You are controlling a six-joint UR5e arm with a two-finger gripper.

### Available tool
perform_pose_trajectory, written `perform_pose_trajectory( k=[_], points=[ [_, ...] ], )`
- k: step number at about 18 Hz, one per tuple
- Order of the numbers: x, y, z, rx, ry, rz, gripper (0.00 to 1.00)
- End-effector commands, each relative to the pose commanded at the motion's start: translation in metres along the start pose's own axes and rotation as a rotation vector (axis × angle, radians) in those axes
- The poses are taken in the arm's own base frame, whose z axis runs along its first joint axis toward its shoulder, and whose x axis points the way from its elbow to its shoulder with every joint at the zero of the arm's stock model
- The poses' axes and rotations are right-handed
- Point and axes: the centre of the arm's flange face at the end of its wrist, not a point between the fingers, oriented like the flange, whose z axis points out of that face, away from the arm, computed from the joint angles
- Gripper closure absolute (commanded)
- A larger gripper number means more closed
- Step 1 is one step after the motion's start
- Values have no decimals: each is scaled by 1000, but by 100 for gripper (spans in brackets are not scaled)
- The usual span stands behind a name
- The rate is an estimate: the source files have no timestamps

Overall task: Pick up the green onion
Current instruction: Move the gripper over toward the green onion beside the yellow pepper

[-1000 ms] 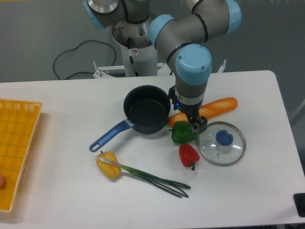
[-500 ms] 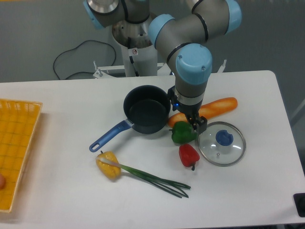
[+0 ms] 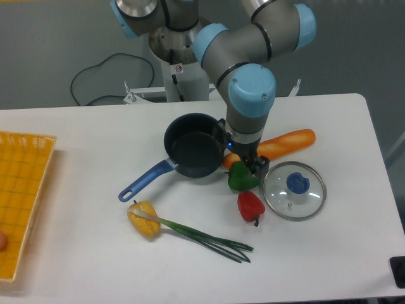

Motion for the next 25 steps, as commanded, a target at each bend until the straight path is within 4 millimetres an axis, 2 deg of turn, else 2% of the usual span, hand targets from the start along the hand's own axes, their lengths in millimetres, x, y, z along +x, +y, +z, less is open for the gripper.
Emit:
perform_pose_trajectory(
  k=[4,8,12,15,18,19,25],
  points=[
    [7,-28,17,29,-15,-72,0],
    [10,-36,18,44,-34,-69,0],
    [21,-57,21,51,-44,-83,0],
    [26,-69,24,61,-55,-36,0],
    [29,-94,36,71,-69,33,0],
    [30,-99,35,74,-73,41,0],
    [33,-104,31,118,-55,151,0]
  ],
)
